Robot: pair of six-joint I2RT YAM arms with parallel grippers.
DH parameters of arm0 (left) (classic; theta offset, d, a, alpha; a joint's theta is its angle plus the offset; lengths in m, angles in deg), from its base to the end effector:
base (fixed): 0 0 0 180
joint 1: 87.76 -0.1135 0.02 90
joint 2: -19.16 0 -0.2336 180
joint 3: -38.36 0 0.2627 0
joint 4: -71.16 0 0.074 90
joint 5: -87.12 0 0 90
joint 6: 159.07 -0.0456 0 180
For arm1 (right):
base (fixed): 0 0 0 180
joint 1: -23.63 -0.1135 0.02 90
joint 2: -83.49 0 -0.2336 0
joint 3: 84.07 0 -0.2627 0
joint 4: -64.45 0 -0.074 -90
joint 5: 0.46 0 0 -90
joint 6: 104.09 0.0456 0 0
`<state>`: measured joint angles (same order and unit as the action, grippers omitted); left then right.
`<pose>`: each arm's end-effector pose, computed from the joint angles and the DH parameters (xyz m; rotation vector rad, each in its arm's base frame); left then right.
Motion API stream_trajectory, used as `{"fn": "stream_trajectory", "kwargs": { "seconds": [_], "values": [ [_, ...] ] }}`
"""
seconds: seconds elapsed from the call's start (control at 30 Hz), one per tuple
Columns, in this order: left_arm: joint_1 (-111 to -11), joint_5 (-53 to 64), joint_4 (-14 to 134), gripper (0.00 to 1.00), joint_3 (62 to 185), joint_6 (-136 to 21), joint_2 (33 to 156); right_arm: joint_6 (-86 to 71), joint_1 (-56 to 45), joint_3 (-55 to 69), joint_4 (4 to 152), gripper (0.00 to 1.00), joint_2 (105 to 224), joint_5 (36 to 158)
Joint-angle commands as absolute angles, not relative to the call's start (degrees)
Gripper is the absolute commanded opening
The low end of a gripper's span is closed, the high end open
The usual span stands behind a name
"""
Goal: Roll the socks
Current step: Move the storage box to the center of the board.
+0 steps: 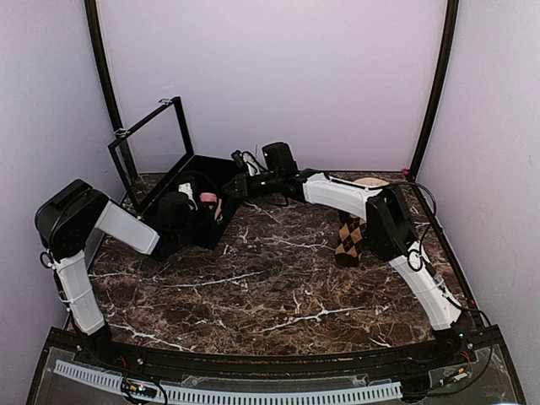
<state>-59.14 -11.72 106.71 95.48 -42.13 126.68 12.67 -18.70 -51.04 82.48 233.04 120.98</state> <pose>0.3307 -0.1724 0.1033 -0.0832 1.8590 -0.5391 0.4198 0.4145 0.1803 -0.6817 2.0012 1.2957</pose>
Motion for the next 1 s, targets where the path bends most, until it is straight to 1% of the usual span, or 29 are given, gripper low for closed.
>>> {"fn": "stream_trajectory", "kwargs": {
  "seconds": [0.0,0.17,0.23,0.53,0.67,0.77,0.87,0.97],
  "values": [
    [-53.8,-2.6,86.5,0.00,85.9,-33.9,132.7,11.9,-19.0,-50.0,81.7,0.28,229.3,120.9],
    [-52.8,-1.8,86.3,0.00,84.2,-33.1,132.6,12.0,-19.1,-49.9,82.2,0.28,228.6,120.9],
    [-50.8,-1.7,85.5,0.00,83.6,-32.9,132.2,11.2,-19.3,-49.5,83.1,0.28,227.9,120.8],
    [-46.7,-1.2,86.5,0.00,78.2,-30.3,129.7,7.9,-20.7,-43.2,85.0,0.28,223.5,119.8],
    [-46.4,-2.8,93.8,0.00,75.2,-31.8,130.2,4.7,-21.9,-40.3,87.0,0.29,221.3,119.0],
    [-46.4,-3.6,102.3,0.00,72.9,-34.2,132.5,3.3,-22.7,-38.0,87.2,0.30,219.4,118.5],
    [-46.4,-4.8,110.2,0.00,71.1,-36.8,134.5,3.2,-23.0,-37.9,87.9,0.30,219.2,118.8],
    [-46.3,-5.1,114.7,0.00,71.1,-39.9,137.3,3.2,-23.3,-37.9,88.3,0.31,219.5,119.2]
  ]
}}
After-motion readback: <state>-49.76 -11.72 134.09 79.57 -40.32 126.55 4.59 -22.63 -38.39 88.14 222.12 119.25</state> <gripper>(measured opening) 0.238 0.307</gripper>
